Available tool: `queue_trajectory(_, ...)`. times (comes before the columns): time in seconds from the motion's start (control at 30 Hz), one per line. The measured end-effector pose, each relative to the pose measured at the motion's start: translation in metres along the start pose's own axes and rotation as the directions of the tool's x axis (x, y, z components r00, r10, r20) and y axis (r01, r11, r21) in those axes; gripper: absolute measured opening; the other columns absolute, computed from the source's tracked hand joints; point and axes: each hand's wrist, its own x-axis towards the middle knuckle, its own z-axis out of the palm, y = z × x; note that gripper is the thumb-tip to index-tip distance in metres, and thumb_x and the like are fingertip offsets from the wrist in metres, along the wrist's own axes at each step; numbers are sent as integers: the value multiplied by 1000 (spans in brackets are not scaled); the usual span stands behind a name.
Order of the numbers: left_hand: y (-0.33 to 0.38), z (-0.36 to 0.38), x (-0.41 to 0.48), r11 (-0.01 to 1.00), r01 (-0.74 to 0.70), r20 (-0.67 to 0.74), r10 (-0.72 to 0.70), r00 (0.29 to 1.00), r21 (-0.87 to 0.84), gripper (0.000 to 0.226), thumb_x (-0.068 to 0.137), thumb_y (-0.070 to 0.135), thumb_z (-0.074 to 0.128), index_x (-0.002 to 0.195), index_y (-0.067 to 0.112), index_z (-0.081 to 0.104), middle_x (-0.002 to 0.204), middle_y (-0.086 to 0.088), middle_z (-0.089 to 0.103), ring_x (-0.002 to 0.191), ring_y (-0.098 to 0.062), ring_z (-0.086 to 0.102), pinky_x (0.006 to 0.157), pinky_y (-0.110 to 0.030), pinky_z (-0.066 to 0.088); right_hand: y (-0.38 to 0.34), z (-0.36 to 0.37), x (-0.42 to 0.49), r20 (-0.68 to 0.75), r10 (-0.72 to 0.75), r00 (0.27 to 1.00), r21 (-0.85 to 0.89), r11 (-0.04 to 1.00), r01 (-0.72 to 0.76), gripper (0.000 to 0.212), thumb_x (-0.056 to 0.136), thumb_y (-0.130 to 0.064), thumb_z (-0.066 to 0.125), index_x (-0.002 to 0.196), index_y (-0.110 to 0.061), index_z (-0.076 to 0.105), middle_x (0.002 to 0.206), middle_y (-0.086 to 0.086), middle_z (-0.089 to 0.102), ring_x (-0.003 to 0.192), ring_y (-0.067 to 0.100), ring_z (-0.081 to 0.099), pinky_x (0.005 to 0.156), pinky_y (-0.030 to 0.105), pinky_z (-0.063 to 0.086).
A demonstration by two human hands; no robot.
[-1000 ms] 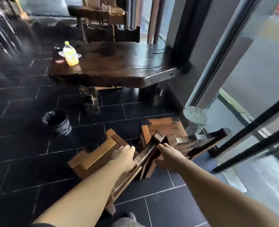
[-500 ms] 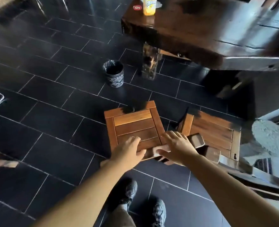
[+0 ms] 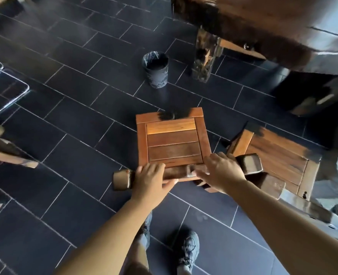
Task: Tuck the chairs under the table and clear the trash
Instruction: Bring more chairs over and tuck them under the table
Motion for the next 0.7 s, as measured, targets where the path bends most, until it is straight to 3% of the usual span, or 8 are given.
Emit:
queue_trajectory(0.13,-6,9,1,997,-54,-50,57,997,60,61,82,73,45,100,16,60,95,-2,66,86,-27,59,77,-42,42,1,7,0,-62,-39,997,-31,999,37,81,74,-84,19,103,-21,60,104,0,66,106,25,58,97,44,39)
queue_trajectory(0.37,-6,15,8,997,-15,-146,26,989,72,52,79,69,60,86,18,57,83,-1,62,82,-28,58,71,-41,42,0,13,-3,-124,-56,991,-135,990,39,87,80,-85,19,97,-13,63,90,9,67,90,34,59,87,45,42)
queue_trajectory(0.57,-11,25,9,994,-63,-222,81,972,87,62,86,76,41,83,17,56,78,-1,59,77,-28,56,68,-42,41,-3,13,-4,-172,-16,985,-66,998,5,79,78,-84,37,87,-10,63,85,10,65,86,34,60,88,46,47)
queue_trajectory(0.7,-12,23,11,993,-60,-226,82,971,100,61,83,78,45,81,18,55,77,1,57,75,-26,55,68,-41,39,-5,12,-4,-154,6,988,-55,998,-15,79,76,-84,38,87,-11,64,86,8,66,88,33,61,90,44,46)
